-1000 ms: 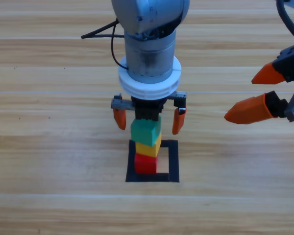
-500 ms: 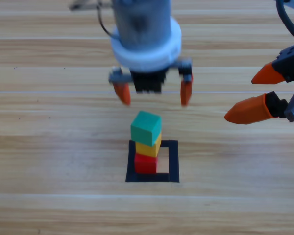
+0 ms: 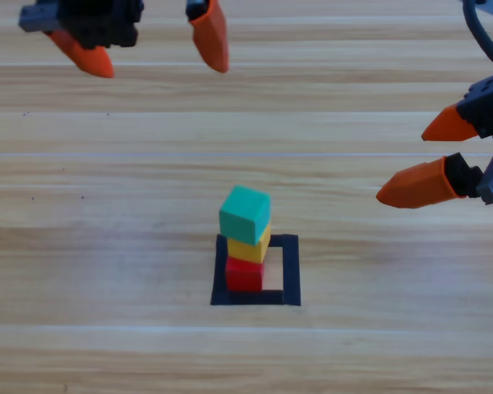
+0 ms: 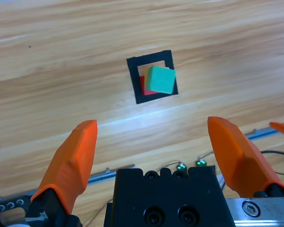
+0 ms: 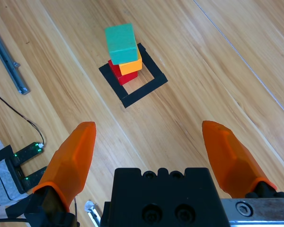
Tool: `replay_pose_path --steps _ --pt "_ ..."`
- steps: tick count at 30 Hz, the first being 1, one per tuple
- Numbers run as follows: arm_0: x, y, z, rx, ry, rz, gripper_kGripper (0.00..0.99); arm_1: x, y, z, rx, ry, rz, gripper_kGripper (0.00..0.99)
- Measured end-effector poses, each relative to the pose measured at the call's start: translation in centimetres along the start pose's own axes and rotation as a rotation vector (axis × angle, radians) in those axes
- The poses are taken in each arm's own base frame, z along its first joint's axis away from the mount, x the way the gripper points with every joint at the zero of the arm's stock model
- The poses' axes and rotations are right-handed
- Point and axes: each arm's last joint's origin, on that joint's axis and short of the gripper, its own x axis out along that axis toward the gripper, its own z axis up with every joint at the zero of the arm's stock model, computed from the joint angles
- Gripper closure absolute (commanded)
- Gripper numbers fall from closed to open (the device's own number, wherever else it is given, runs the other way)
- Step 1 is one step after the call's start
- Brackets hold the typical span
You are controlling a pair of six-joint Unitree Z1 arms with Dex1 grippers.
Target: Stack the blocks in the rectangular block: red at the bottom, yellow in the middle, green on top
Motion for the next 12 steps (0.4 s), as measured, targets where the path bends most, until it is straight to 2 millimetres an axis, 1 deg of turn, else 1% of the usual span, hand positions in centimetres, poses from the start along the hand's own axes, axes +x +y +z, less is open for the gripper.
replay_pose_path --steps 2,3,4,5,7,9,10,12 --pt "0.4 -0.7 -1.1 0.043 -0.012 0.025 0.0 0.0 0.0 0.0 0.0 0.0 0.0 0.004" --pt "0.9 -1.4 -1.9 0.071 -0.023 0.03 0.0 0.0 0.0 0.0 0.0 0.001 -0.002 0.004" --pt "1.4 -2.0 -2.7 0.098 -0.027 0.036 0.0 0.0 0.0 0.0 0.0 0.002 -0.005 0.004" --pt "2.1 -2.5 -3.9 0.13 -0.029 0.032 0.0 0.1 0.0 0.0 0.0 0.002 -0.007 0.004" --pt "3.5 -2.7 -6.3 0.174 -0.044 0.015 0.0 0.1 -0.1 0.0 0.0 0.004 -0.011 0.004" --pt "4.5 -2.2 -8.9 0.224 -0.029 0.009 0.0 0.1 -0.1 0.0 0.0 0.005 -0.016 0.004" --pt "4.6 -2.1 -9.7 0.241 -0.024 0.007 0.0 0.1 -0.1 0.0 0.0 0.006 -0.019 0.004" --pt "4.0 -2.1 -10.2 0.257 -0.028 -0.012 0.0 0.2 -0.1 0.0 0.001 0.007 -0.023 0.004"
